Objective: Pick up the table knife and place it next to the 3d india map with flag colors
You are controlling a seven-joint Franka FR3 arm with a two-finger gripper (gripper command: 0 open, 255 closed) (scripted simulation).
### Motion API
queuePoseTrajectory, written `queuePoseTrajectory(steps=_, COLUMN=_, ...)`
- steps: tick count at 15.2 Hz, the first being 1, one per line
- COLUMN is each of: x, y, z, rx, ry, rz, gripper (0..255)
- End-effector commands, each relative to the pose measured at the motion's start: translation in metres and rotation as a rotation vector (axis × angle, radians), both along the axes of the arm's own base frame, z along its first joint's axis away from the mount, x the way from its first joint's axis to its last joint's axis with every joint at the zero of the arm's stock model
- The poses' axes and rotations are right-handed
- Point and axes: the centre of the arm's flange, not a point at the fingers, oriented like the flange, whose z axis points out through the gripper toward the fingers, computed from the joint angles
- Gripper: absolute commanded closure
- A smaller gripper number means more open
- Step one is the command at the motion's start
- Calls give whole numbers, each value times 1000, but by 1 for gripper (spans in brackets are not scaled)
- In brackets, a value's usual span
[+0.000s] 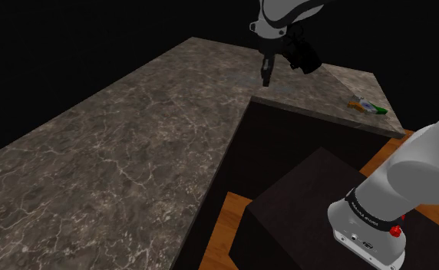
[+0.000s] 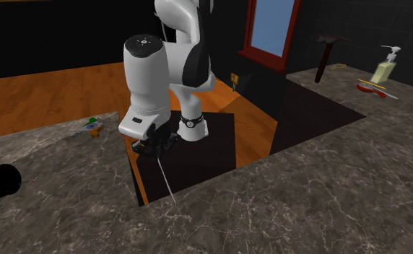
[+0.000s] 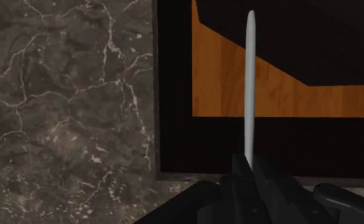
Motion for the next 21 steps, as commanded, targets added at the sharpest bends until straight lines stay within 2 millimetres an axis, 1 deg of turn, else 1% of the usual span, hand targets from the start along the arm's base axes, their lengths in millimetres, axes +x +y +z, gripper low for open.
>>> queuePoseTrajectory(steps=1, x=-6, y=-23, z=1, rx=0, ry=0, rz=2, gripper=255)
queuePoseTrajectory(steps=21, x=-44, y=-284, z=5, rx=0, ry=0, rz=2, gripper=255)
